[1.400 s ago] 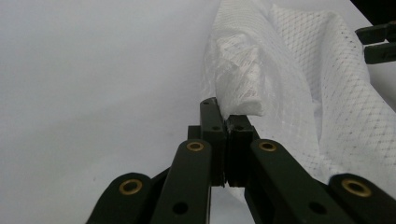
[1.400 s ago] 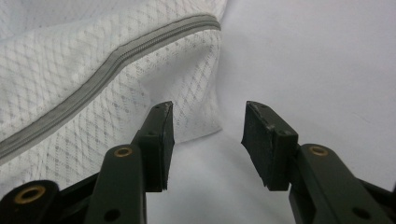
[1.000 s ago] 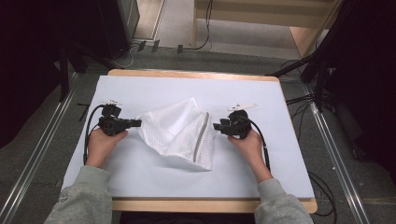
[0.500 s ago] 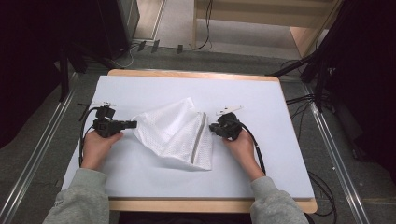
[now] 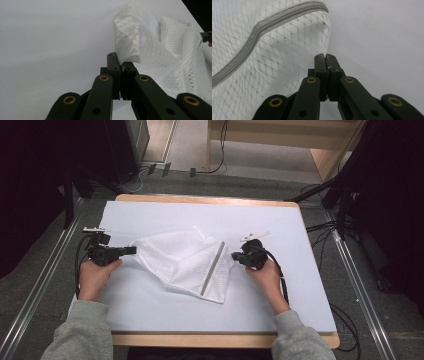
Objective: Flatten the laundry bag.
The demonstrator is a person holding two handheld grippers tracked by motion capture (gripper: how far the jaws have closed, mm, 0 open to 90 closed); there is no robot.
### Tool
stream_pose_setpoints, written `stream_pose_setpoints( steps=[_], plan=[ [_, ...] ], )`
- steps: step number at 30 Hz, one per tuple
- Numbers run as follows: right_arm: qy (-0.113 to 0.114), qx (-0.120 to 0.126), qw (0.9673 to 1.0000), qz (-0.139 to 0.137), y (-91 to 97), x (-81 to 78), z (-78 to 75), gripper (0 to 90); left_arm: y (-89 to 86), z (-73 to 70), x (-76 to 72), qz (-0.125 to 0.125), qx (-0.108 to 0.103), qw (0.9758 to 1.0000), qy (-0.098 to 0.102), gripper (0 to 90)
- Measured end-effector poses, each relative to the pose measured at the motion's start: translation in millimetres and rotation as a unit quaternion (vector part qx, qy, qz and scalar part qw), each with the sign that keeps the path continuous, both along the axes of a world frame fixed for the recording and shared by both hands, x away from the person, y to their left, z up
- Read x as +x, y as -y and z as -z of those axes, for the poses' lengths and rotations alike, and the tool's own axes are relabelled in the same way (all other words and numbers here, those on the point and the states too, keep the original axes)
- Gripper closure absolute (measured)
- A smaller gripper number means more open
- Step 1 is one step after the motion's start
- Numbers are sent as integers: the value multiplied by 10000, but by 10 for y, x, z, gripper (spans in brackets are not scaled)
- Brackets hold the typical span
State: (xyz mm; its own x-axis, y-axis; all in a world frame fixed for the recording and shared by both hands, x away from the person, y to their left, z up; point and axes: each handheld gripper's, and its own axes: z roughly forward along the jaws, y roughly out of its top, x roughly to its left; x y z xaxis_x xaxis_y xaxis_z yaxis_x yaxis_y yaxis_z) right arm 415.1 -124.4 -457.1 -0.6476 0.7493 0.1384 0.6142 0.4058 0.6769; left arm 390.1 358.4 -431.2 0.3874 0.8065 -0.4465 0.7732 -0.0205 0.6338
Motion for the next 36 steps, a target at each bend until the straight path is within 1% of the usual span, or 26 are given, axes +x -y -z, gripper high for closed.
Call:
stream_pose_setpoints(
  steps=[5, 10, 12, 15, 19, 21, 22, 24, 26, 28, 30, 31, 32, 33, 34, 35, 36],
  plan=[
    [-9, -8, 10000, 51, 170, -117, -68, 900, -40, 29, 37, -101, -29, 9999, -92, 898],
    [-82, 113, 9998, 124, 349, -270, -94, 900, -62, 60, 90, -130, -52, 9998, -137, 898],
    [-130, 198, 9996, 132, 407, -339, -90, 900, -63, 65, 112, -143, -101, 9997, -143, 898],
    [-176, 227, 9995, 95, 455, -445, -94, 900, -56, 68, 149, -124, -88, 9998, -158, 899],
    [-235, 340, 9991, 22, 496, -601, -111, 900, -36, 84, 208, -120, -57, 9997, -191, 899],
    [-335, 334, 9989, -49, 501, -700, -106, 900, -32, 94, 233, -93, -22, 9998, -178, 899],
    [-339, 333, 9988, -98, 501, -732, -106, 900, -24, 102, 248, -115, -58, 9997, -201, 898],
    [-337, 328, 9988, -129, 505, -817, -117, 900, -11, 113, 278, -107, -17, 9997, -228, 898],
    [-365, 346, 9986, -167, 509, -901, -108, 900, -9, 118, 294, -128, 79, 9996, -225, 894],
    [-432, 315, 9984, -195, 504, -959, -87, 900, -22, 120, 305, -215, 218, 9993, -202, 890],
    [-483, 279, 9982, -225, 503, -1007, -56, 900, -51, 127, 316, -259, 73, 9993, -258, 888],
    [-536, 281, 9979, -245, 502, -1023, -45, 900, -54, 123, 317, -244, 101, 9994, -239, 888],
    [-532, 264, 9979, -267, 499, -1033, -40, 897, -58, 112, 312, -242, 164, 9994, -205, 888],
    [-451, 210, 9984, -271, 500, -1044, -46, 870, -66, 105, 308, -280, 158, 9993, -168, 875],
    [-398, 210, 9987, -258, 504, -1047, -60, 818, -81, 99, 304, -317, 125, 9993, -155, 826],
    [-322, 219, 9989, -245, 515, -1041, -74, 786, -92, 94, 301, -332, 79, 9993, -154, 779],
    [-297, 253, 9990, -230, 528, -1036, -87, 773, -104, 85, 291, -309, 47, 9994, -143, 765]
  ],
)
